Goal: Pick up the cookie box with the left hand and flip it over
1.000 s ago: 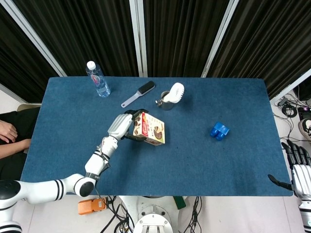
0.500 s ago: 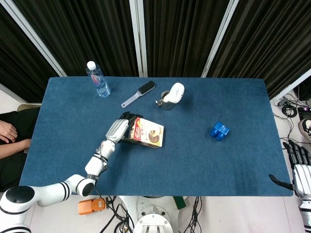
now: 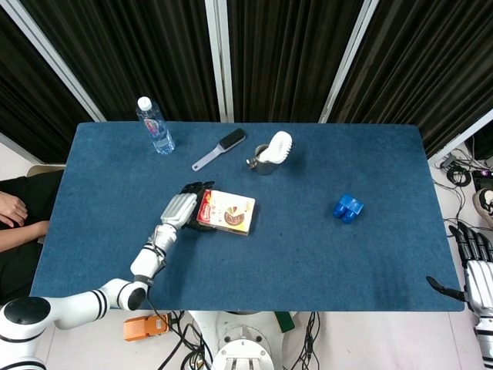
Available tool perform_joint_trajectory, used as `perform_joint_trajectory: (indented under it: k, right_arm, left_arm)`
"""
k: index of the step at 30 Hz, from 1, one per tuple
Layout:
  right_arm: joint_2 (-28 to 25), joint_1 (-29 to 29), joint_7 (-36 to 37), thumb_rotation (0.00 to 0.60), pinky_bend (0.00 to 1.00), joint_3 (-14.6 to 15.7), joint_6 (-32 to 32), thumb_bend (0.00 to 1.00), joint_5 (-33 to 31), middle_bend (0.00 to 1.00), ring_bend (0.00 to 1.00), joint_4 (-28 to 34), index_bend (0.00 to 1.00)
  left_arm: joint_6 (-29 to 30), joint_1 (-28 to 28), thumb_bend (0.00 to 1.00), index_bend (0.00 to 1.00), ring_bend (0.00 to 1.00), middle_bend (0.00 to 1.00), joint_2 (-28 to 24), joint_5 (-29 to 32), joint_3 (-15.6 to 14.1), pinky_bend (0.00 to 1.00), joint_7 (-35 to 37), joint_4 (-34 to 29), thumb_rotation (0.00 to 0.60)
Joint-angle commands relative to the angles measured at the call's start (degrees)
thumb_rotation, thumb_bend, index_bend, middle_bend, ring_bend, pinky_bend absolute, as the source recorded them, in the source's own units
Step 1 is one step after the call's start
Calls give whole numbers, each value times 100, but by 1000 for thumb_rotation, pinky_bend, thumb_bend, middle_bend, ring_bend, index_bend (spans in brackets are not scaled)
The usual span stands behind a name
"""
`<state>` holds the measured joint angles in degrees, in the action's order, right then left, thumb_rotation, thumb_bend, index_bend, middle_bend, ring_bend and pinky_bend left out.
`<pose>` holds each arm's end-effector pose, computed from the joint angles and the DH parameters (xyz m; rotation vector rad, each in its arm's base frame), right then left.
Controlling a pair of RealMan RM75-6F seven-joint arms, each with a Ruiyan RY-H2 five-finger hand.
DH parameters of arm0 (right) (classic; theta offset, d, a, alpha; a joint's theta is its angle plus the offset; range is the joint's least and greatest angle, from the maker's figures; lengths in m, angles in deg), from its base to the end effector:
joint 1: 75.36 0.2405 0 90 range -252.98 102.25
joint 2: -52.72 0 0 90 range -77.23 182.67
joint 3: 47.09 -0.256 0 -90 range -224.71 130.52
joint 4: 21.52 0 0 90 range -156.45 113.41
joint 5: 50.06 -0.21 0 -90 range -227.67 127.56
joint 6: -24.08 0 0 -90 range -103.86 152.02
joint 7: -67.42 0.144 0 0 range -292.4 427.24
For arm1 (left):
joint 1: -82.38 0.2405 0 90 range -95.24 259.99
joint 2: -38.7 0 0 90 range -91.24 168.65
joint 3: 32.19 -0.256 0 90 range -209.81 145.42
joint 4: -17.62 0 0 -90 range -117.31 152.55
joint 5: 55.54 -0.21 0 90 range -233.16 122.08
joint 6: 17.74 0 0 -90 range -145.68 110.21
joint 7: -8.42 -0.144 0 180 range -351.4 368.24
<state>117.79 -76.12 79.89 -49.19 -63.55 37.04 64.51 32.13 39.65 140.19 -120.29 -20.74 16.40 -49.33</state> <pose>-0.3426 -0.1469 0.1678 1.2746 -1.0189 0.9581 -0.1650 0.3556 -0.0733 -1.6704 -1.4338 -1.0985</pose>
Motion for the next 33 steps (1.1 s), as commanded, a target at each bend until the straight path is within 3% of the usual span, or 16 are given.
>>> perform_joint_trajectory:
  k: [1,7,11,17,20,33]
  right_arm:
    - [2,-6,25,600,8,5,-9,218,8,43,0,-13,0]
    - [-27,-56,97,600,8,12,-79,218,10,43,0,-50,0]
    - [-64,-93,154,600,8,14,-106,218,-13,43,0,-80,0]
    - [-43,-122,332,600,8,37,-146,218,38,43,0,-172,0]
    - [-20,-126,358,600,9,43,-164,218,67,43,0,-203,0]
    - [63,-38,385,600,15,78,-208,218,324,44,0,-300,0]
  left_arm:
    - [-121,17,0,0,0,14,-130,165,25,13,-200,-186,600]
    - [81,187,0,0,0,0,-607,188,129,12,-273,-783,600]
    - [507,494,0,0,0,0,-1194,23,26,12,-470,-1322,600]
    - [1741,1272,0,0,0,0,-2004,-395,-367,12,-1083,-1913,600]
    - [2231,1683,0,0,0,0,-2325,-618,-586,10,-1055,-2072,600]
    - [4236,3347,0,16,0,5,-2955,-1815,-1515,8,-715,-2094,600]
